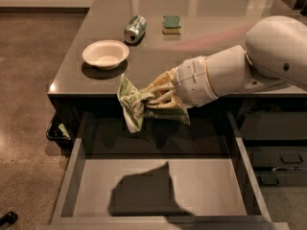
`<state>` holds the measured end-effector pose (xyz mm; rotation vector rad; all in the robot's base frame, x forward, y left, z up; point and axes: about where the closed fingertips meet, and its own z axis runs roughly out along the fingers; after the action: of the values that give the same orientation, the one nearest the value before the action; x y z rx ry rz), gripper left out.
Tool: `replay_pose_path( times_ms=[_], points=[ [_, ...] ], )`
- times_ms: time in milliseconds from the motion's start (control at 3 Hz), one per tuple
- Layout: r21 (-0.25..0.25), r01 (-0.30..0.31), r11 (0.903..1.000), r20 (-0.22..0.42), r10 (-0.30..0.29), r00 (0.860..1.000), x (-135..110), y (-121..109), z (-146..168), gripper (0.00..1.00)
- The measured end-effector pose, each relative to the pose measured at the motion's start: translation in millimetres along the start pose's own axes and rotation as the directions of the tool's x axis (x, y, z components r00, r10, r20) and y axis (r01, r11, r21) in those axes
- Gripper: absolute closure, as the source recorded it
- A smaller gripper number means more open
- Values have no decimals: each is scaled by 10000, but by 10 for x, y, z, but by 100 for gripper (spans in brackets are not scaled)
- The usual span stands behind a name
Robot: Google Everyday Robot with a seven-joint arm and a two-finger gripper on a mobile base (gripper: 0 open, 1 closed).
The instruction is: Pick green jalapeno chip bag from top drawer and place on counter
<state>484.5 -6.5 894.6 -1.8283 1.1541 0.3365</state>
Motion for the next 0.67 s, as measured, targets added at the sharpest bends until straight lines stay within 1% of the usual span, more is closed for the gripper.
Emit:
replay_pose_path(
  times_ms=[333,667],
  points=[
    [77,450,9990,-151,-449,9989,-48,-199,-71,100],
    [471,1311,9902,-760,-1273,9889,53,-688,-326,100]
  ],
)
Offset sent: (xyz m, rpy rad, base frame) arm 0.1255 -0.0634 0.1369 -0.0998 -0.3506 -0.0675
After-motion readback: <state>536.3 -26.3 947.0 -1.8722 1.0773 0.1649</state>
